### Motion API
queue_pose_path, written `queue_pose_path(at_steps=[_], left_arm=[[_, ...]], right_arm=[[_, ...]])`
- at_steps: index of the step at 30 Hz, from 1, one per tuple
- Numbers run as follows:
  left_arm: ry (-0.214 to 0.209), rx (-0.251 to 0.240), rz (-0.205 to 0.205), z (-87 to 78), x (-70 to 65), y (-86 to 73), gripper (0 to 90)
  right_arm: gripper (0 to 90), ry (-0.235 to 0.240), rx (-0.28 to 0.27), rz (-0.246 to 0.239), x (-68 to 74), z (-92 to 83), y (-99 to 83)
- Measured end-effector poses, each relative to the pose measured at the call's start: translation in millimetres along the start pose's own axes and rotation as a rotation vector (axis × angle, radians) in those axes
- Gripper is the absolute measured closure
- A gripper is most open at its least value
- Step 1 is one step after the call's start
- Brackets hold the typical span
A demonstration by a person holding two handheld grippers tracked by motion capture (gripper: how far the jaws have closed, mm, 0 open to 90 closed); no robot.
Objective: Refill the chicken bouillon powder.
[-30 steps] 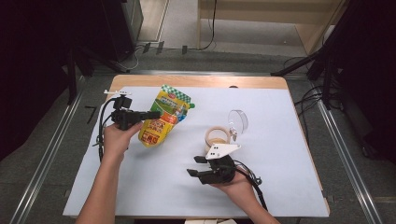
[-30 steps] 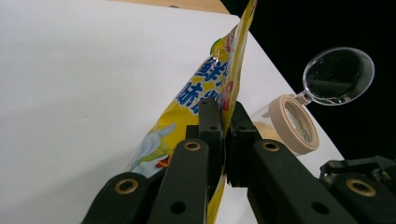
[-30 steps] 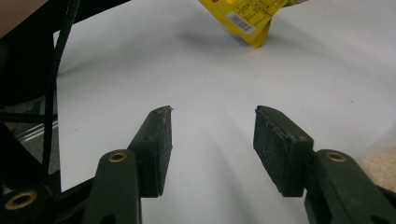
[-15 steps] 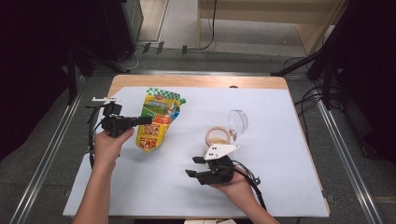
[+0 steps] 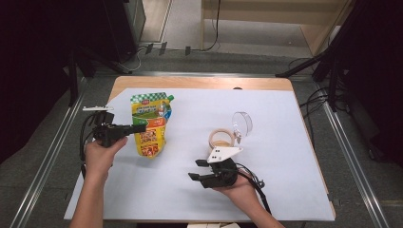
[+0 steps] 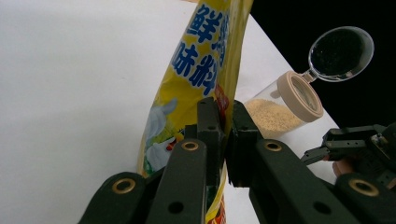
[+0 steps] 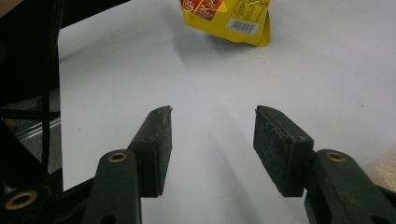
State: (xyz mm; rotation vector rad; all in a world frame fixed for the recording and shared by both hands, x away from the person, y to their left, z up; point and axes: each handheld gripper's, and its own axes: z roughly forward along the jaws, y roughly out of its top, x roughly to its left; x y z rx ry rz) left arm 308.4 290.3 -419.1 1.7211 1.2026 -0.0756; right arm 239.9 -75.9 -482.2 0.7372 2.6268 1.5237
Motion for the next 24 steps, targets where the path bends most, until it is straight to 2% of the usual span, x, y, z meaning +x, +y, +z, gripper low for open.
queue_pose_path(at_steps=[4,6,11,13,15,18,24], left_arm=[[0.005,0.001,-0.002,-3.1,0.8,-3.2,86.5],[0.013,0.008,0.009,-4.3,-1.3,-4.2,87.9],[0.003,0.031,0.043,-3.3,-8.0,-8.2,88.0],[0.009,0.031,0.043,-4.3,-10.1,-9.7,86.8],[0.007,0.013,0.035,-7.5,-11.2,-9.6,82.7],[0.005,-0.008,0.048,-10.1,-11.9,-7.3,81.5],[0.005,-0.012,0.049,-13.7,-12.7,-5.8,79.1]], right_arm=[[48.5,0.003,0.001,-0.01,0.5,1.0,0.0],[48.5,0.002,0.001,-0.007,0.5,0.8,0.1],[48.5,0.004,-0.001,-0.001,0.7,0.6,0.3],[48.5,0.005,-0.002,-0.006,0.9,0.9,0.3],[48.5,0.006,-0.001,-0.008,1.3,1.3,0.2],[48.5,0.009,0.005,-0.008,2.1,3.5,-0.5],[48.5,0.012,0.013,-0.009,4.0,5.2,-0.9]])
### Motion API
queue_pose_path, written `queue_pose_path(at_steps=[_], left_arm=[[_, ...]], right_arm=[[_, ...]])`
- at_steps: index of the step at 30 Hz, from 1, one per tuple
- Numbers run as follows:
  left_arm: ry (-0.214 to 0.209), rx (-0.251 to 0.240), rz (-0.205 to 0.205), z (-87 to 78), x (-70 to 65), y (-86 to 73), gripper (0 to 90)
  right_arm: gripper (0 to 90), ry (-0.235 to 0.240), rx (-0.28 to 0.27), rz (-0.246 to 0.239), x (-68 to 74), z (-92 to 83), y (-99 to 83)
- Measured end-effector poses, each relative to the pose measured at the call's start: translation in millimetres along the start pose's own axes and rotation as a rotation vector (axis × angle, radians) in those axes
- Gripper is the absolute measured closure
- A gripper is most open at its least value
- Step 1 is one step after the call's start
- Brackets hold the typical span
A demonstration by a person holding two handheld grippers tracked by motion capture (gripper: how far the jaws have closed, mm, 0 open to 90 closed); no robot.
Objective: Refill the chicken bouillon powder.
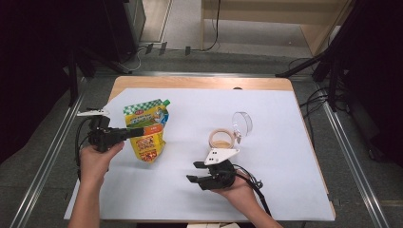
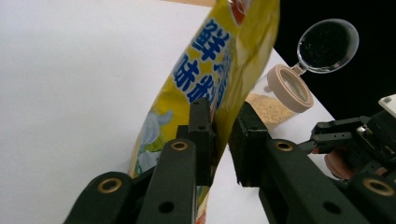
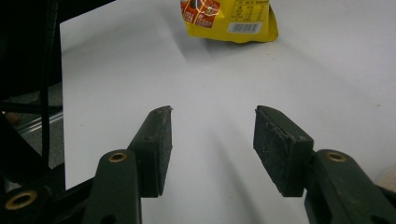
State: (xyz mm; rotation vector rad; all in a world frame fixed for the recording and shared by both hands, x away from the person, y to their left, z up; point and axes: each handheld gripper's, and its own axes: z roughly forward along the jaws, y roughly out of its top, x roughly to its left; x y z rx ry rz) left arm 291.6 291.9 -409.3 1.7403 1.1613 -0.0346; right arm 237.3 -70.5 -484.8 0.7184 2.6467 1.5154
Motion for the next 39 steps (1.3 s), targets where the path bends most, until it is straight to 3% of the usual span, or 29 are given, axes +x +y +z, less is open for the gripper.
queue_pose_path(at_steps=[3,7,13,18,23,29,39], left_arm=[[-0.011,-0.005,0.007,-4.4,-3.8,3.1,76.3],[0.017,0.021,0.032,-5.9,-11.6,7.4,74.0],[0.006,0.033,0.041,-8.9,-19.0,12.8,72.8],[0.03,0.034,0.043,-16.4,-27.8,19.4,67.3],[0.028,0.022,0.064,-24.5,-39.8,27.8,62.8],[0.041,0.017,0.068,-33.3,-47.7,37.7,61.5],[0.063,-0.029,0.051,-54.9,-41.9,53.0,61.1]], right_arm=[[48.5,-0.004,-0.003,0.002,-1.4,-1.2,0.3],[48.6,-0.005,0.0,0.004,-1.8,-1.5,0.5],[48.7,-0.009,-0.001,0.001,-2.3,-2.2,1.0],[48.7,-0.014,-0.003,0.002,-3.6,-3.3,1.2],[49.0,-0.016,0.003,0.001,-2.7,-2.4,1.6],[49.1,-0.016,0.006,-0.002,-2.6,-1.6,1.8],[49.3,-0.015,0.019,-0.003,-2.0,-0.2,2.6]])
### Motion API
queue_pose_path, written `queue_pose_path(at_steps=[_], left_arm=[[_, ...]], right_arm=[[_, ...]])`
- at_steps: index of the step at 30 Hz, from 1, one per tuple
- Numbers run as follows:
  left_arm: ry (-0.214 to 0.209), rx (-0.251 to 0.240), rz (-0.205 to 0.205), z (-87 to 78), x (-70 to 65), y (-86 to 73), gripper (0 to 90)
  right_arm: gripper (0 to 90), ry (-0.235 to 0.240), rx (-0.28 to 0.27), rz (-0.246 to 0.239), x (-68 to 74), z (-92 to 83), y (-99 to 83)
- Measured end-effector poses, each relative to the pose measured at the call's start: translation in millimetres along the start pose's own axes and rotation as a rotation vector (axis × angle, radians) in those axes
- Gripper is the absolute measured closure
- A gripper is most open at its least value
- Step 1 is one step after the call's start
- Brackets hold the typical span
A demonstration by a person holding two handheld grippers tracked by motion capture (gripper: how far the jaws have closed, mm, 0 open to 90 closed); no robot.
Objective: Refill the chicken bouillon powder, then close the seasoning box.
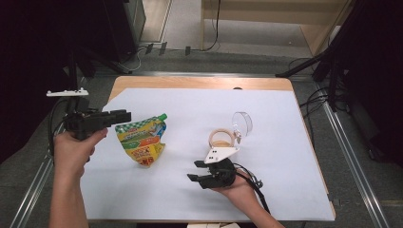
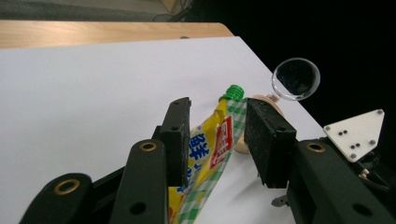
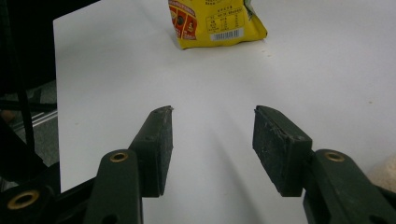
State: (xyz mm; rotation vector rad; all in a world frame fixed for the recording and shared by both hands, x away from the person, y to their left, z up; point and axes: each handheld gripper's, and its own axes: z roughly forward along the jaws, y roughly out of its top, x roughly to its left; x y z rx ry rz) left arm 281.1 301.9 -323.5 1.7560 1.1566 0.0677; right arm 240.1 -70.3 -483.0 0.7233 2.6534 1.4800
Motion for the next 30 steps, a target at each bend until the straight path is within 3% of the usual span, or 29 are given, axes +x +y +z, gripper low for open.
queue_pose_path(at_steps=[6,11,16,24,30], left_arm=[[0.056,0.003,-0.013,0.1,20.8,-3.0,57.1],[0.063,0.015,-0.042,5.4,36.5,-9.9,53.4],[0.091,0.04,-0.032,14.0,44.5,-17.1,54.5],[0.095,0.043,-0.029,25.8,57.4,-29.9,48.0],[0.094,0.053,-0.043,32.1,62.4,-36.0,45.7]], right_arm=[[50.0,0.005,-0.004,-0.001,0.1,-3.7,3.2],[50.9,0.005,-0.007,0.015,-1.2,-11.8,9.0],[51.4,-0.026,-0.005,-0.003,-0.7,-19.9,14.5],[54.0,-0.002,-0.038,0.052,-5.6,-41.1,28.4],[55.6,-0.013,-0.042,0.062,-12.6,-63.2,38.7]])
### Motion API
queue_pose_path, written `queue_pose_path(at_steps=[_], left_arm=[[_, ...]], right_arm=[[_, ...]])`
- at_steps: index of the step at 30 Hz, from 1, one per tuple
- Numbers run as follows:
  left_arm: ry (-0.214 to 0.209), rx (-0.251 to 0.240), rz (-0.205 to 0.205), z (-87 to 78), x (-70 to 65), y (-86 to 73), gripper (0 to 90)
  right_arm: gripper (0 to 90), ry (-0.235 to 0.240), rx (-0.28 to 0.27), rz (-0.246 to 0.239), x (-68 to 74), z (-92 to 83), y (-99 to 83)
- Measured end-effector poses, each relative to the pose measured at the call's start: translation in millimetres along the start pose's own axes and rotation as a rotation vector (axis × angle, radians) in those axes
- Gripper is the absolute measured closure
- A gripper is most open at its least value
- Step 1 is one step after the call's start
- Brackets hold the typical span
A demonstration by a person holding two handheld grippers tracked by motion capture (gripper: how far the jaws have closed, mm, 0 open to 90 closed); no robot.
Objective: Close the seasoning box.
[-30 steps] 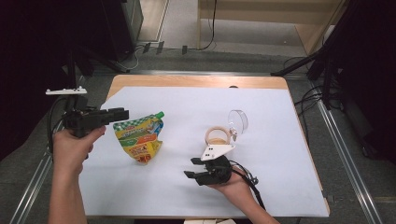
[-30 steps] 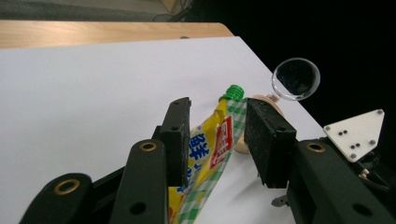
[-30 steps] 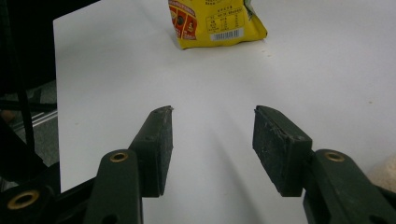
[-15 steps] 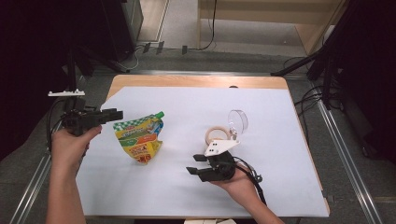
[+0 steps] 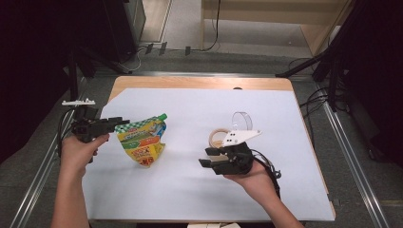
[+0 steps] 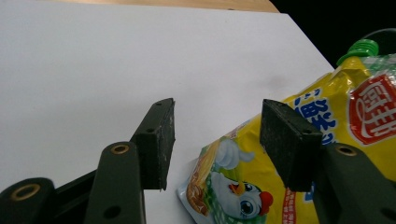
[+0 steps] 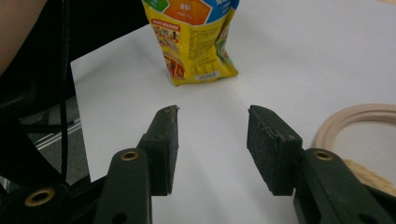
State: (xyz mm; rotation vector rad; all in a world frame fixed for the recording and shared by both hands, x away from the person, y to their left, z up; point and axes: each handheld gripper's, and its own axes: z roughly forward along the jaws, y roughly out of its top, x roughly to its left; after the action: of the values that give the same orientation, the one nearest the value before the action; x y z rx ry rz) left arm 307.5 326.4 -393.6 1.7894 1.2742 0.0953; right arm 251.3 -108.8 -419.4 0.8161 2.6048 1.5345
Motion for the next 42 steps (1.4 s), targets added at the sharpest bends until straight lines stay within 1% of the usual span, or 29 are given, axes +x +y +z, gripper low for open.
queue_pose_path(at_steps=[4,6,7,9,12,15,18,20,21,25,29,31,33,38,41,42], left_arm=[[0.001,0.009,0.008,3.6,-0.1,-2.3,45.6],[0.013,0.019,0.019,4.6,-0.6,-2.8,44.8],[0.012,0.019,0.021,4.5,-0.7,-2.9,44.0],[-0.004,0.014,0.019,3.7,-0.6,-3.0,43.9],[0.0,0.009,0.019,2.9,-1.1,-3.6,43.7],[-0.002,0.008,0.017,2.9,-1.3,-3.8,43.6],[-0.003,0.012,0.02,3.9,-1.2,-3.9,43.5],[-0.005,0.015,0.02,4.4,-1.1,-4.2,43.4],[-0.004,0.015,0.021,4.6,-1.1,-4.3,43.4],[-0.006,0.016,0.023,4.6,-1.4,-4.5,43.4],[-0.008,0.026,0.023,5.3,-1.2,-4.6,42.9],[-0.011,0.028,0.022,5.6,-1.3,-4.9,42.4],[-0.01,0.029,0.021,5.4,-1.1,-5.0,42.3],[-0.01,0.031,0.021,6.0,-0.3,-5.4,42.2],[-0.009,0.036,0.017,7.0,0.2,-5.9,41.8],[-0.009,0.04,0.016,7.3,0.3,-5.9,41.6]], right_arm=[[55.6,-0.029,-0.014,-0.001,-6.7,-13.6,4.6],[55.9,-0.047,-0.025,0.013,-12.1,-20.0,5.4],[56.4,-0.051,-0.028,0.021,-14.6,-23.0,5.8],[58.3,-0.06,-0.027,0.029,-19.3,-29.4,6.6],[60.0,-0.073,-0.017,0.033,-23.3,-36.9,7.6],[61.4,-0.093,-0.031,0.036,-29.1,-45.7,7.8],[66.6,-0.108,-0.045,0.058,-35.6,-55.0,8.4],[70.5,-0.118,-0.04,0.062,-38.3,-61.0,8.8],[72.9,-0.122,-0.041,0.056,-39.8,-63.8,8.7],[82.2,-0.124,-0.034,0.071,-44.7,-74.3,6.7],[87.6,-0.133,-0.036,0.076,-48.8,-86.0,7.6],[90.0,-0.142,-0.039,0.067,-50.2,-92.8,8.5],[90.0,-0.149,-0.05,0.072,-52.7,-101.7,8.8],[90.0,-0.186,-0.085,0.1,-62.3,-120.7,6.7],[90.0,-0.211,-0.102,0.121,-71.0,-125.1,2.4],[90.0,-0.208,-0.102,0.132,-74.8,-124.2,0.1]])
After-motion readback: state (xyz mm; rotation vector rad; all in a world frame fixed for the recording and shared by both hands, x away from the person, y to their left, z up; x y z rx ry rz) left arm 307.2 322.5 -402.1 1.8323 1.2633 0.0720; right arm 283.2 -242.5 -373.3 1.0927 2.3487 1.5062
